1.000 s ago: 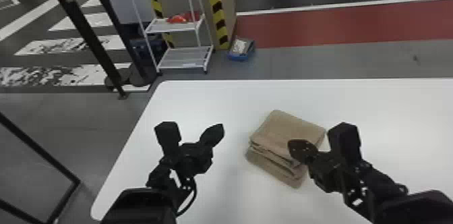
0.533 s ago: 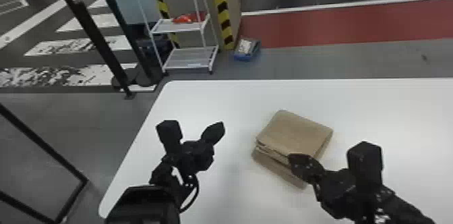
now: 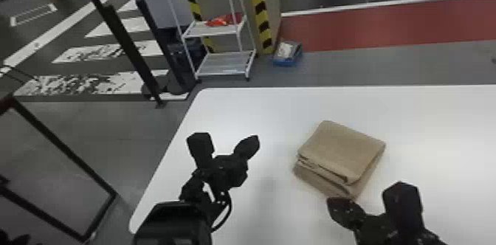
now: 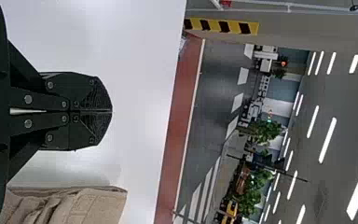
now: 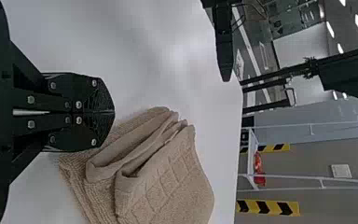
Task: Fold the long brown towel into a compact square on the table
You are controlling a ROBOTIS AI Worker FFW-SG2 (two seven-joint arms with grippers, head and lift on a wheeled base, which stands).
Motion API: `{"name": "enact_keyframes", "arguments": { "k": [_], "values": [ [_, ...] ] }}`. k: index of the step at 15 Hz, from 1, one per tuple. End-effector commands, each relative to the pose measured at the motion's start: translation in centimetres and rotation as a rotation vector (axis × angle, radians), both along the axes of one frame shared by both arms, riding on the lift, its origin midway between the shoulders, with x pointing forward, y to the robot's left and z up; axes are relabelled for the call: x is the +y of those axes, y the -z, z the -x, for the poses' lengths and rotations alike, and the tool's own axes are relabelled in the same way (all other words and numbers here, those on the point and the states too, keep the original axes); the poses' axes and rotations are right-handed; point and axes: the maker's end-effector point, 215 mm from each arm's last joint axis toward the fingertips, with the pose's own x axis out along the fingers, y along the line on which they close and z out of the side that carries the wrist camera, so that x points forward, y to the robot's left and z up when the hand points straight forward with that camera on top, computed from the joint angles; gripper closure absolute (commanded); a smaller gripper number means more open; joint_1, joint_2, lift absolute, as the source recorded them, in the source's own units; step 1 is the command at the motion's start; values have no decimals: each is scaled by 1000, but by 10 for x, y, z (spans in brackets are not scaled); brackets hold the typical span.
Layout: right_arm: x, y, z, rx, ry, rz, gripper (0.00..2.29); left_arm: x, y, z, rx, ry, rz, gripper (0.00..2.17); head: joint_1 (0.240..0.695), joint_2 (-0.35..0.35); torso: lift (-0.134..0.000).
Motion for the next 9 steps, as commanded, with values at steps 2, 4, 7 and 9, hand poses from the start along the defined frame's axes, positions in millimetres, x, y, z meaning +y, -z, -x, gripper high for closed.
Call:
{"name": "enact_keyframes", "arguments": {
  "k": [2, 4, 7, 9],
  "values": [
    [-12, 11, -7, 10, 19, 18, 2250, -3, 0, 0, -2, 10, 3, 1946, 695, 345, -57],
    [-20, 15, -14, 7, 34, 27, 2250, -5, 0, 0, -1, 11, 4, 1946, 695, 330, -57],
    [-34, 19, -25, 12, 65, 34, 2250, -6, -1, -1, -2, 13, 3, 1946, 695, 314, -57],
    [-49, 22, -33, 17, 99, 48, 2250, -6, 1, 1, 0, 13, 3, 1946, 695, 297, -57]
  ]
}}
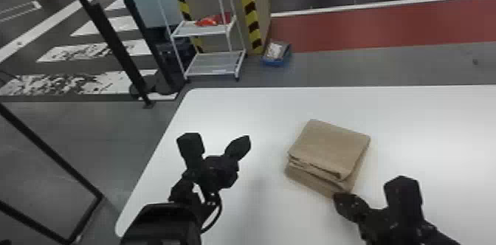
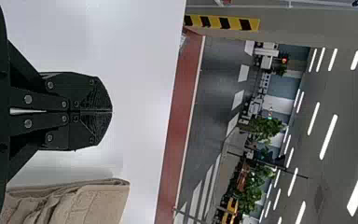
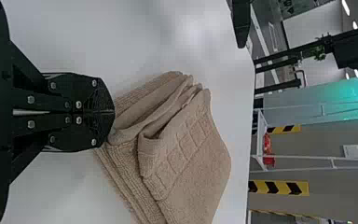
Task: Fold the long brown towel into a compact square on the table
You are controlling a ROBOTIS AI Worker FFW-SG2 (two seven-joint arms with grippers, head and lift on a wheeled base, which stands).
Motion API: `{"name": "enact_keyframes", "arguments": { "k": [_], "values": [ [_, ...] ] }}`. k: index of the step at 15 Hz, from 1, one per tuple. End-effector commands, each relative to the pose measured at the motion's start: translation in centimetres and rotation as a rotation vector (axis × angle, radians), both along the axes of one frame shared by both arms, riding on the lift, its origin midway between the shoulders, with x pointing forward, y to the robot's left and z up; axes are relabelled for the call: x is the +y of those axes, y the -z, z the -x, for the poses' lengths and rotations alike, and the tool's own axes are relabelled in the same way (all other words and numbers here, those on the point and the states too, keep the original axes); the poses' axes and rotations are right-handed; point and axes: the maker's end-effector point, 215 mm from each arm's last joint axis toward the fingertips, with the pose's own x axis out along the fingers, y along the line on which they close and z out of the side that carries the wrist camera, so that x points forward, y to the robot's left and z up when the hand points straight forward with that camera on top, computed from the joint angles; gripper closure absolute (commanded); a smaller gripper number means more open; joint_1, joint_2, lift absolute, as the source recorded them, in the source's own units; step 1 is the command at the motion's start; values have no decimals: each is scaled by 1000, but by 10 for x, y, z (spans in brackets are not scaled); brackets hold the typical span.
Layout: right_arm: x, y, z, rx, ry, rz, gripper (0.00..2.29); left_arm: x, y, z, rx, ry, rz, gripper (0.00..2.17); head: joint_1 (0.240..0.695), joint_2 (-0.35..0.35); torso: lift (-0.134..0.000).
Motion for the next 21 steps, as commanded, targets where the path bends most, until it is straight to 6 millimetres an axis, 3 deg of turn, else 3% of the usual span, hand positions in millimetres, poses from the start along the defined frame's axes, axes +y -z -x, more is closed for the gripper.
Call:
{"name": "enact_keyframes", "arguments": {
  "k": [1, 7, 9, 11, 12, 13, 14, 15, 16, 17, 19, 21],
  "values": [
    [-13, 2, -8, 0, 35, 11, 2250, 0, 0, 1, 0, 1, -1, 1946, 695, 290, -57],
    [-47, 2, -43, 13, 125, 59, 2250, -6, -1, 5, -3, 14, 0, 1946, 695, 242, -57],
    [-57, 7, -43, 49, 148, 49, 2250, -6, -1, 7, -2, 16, 0, 1946, 695, 226, -57],
    [-50, -3, -39, 33, 129, 16, 2246, -9, 1, 8, 2, 20, 1, 1946, 695, 213, -57],
    [-42, -27, -33, -6, 107, -39, 2051, -10, -8, 8, -15, 24, -3, 1899, 695, 214, -57],
    [-42, -56, -27, -66, 110, -68, 1592, -15, -18, 9, -37, 33, -7, 1727, 695, 217, -57],
    [-49, -80, -26, -115, 125, -77, 967, -21, -29, 11, -62, 41, -10, 1575, 695, 222, -57],
    [-61, -107, -30, -168, 149, -86, 140, -31, -43, 12, -94, 52, -17, 1133, 695, 222, -57],
    [-76, -125, -34, -205, 181, -84, -2, -40, -51, 16, -116, 60, -29, 441, 695, 215, -57],
    [-93, -143, -36, -247, 215, -77, -2, -47, -66, 18, -145, 55, -51, 43, 695, 199, -57],
    [-133, -175, -30, -331, 289, -99, 63, -66, -99, 29, -239, 43, -123, 22, 695, 157, -57],
    [-167, -194, -9, -415, 351, -105, 66, -84, -105, 46, -250, 28, -147, 22, 695, 93, -57]
  ]
}}
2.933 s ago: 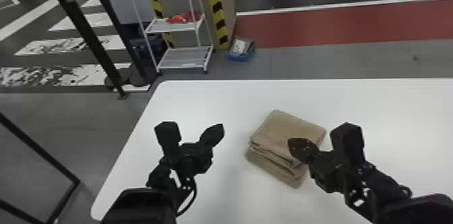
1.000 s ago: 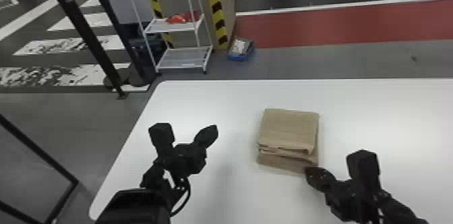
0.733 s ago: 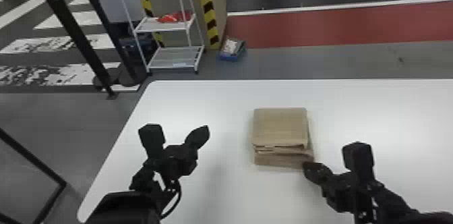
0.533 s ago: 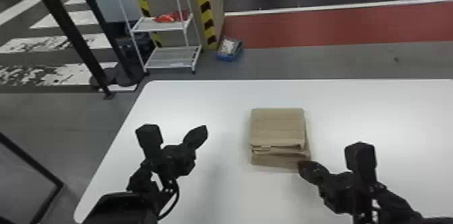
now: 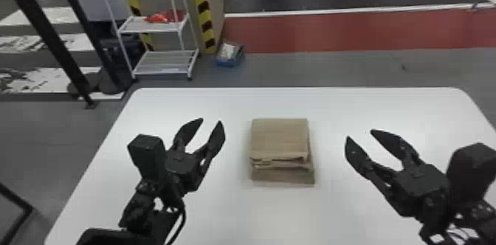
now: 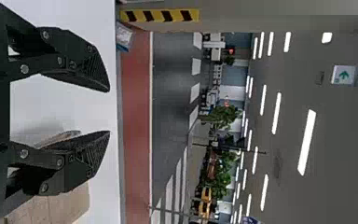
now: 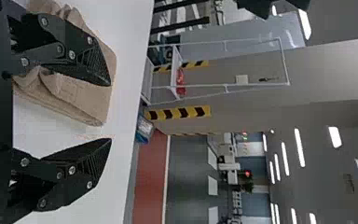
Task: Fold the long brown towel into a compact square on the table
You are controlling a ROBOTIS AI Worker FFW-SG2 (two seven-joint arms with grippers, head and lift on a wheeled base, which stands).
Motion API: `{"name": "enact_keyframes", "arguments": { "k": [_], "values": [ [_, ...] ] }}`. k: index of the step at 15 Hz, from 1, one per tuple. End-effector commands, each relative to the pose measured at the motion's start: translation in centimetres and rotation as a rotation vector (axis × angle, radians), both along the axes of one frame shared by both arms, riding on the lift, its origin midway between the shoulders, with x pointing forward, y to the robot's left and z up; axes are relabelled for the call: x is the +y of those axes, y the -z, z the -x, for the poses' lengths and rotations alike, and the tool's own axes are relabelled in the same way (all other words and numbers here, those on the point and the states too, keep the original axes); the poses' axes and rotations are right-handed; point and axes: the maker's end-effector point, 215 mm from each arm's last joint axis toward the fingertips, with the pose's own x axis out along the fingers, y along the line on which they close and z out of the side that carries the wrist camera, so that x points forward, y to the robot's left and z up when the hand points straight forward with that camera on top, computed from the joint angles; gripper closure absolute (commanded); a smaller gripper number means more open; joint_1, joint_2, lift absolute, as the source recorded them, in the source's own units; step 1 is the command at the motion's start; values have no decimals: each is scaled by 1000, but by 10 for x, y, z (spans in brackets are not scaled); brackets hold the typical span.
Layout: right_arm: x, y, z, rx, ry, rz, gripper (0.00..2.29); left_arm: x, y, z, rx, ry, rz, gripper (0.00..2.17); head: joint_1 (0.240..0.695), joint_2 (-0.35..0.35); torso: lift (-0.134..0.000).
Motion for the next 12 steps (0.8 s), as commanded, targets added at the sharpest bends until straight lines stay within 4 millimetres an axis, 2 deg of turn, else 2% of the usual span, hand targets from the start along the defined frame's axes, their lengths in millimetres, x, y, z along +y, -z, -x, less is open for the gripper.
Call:
{"name": "enact_keyframes", "arguments": {
  "k": [1, 2, 3, 5, 8, 12],
  "values": [
    [-43, -25, 29, -96, 75, -18, 66, -32, -6, 24, -14, 31, -17, 26, 695, 66, -57],
    [-66, -38, 40, -146, 120, -32, 66, -38, -11, 32, -42, 18, -18, 26, 695, 38, -57],
    [-79, -46, 48, -184, 151, -24, 66, -35, -26, 42, -111, -16, -18, 26, 695, 13, -57],
    [-82, -44, 57, -189, 160, -27, 66, -18, -48, 68, -202, -91, -4, 26, 695, -57, -57],
    [-86, -30, 72, -168, 179, -19, 70, -18, -42, 82, -192, -96, -3, 26, 695, -64, -57],
    [-70, -4, 88, -95, 164, -50, 73, -1, -31, 92, -164, -117, -30, 26, 695, -63, -57]
  ]
}}
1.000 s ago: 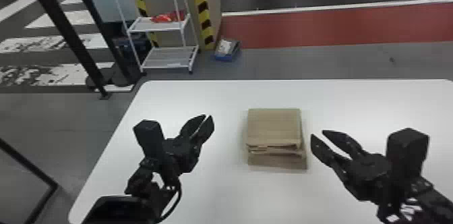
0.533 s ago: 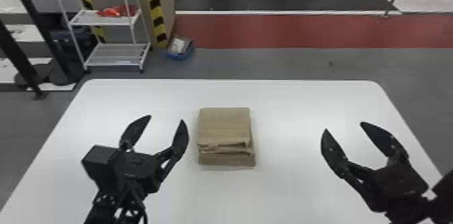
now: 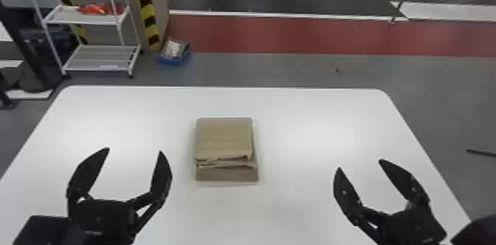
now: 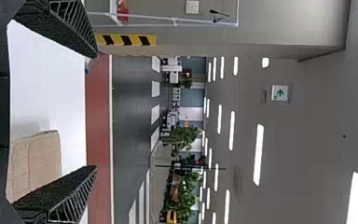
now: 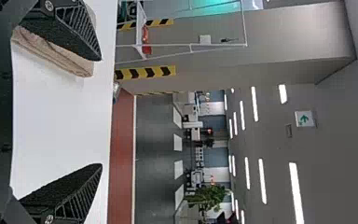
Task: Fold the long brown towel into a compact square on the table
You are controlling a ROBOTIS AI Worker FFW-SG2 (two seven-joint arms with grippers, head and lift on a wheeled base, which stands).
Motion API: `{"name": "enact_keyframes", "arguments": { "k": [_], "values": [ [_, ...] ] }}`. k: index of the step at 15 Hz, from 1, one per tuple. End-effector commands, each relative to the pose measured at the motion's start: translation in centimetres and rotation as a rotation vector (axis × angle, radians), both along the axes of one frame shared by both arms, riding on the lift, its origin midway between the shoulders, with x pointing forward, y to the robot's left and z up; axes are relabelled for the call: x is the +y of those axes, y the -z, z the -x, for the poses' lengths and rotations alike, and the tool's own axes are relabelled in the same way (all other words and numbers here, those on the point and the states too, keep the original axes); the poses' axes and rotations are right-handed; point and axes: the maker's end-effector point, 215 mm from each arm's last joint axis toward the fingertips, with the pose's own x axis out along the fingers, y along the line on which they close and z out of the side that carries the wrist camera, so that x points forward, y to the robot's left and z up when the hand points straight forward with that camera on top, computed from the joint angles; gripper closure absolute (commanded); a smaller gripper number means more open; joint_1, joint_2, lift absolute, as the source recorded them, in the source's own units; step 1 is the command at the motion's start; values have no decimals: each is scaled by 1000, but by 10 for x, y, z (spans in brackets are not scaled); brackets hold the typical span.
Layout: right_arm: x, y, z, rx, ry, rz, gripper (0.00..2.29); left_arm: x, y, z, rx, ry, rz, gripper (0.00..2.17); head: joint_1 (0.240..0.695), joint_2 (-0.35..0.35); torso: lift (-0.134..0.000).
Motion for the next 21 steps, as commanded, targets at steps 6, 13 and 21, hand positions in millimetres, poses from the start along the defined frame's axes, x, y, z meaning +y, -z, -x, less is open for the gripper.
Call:
{"name": "enact_keyframes", "arguments": {
  "k": [6, 13, 21],
  "values": [
    [40, 7, 15, 63, -20, -30, 76, 9, -16, 23, 9, -7, -7, 26, 695, 4, -57],
    [43, 7, 17, 67, -24, -21, 76, 6, -22, 35, 20, -7, 0, 26, 695, 19, -57],
    [43, 7, 17, 67, -20, -22, 80, 4, -23, 35, 17, -10, -13, 26, 695, 19, -57]
  ]
}}
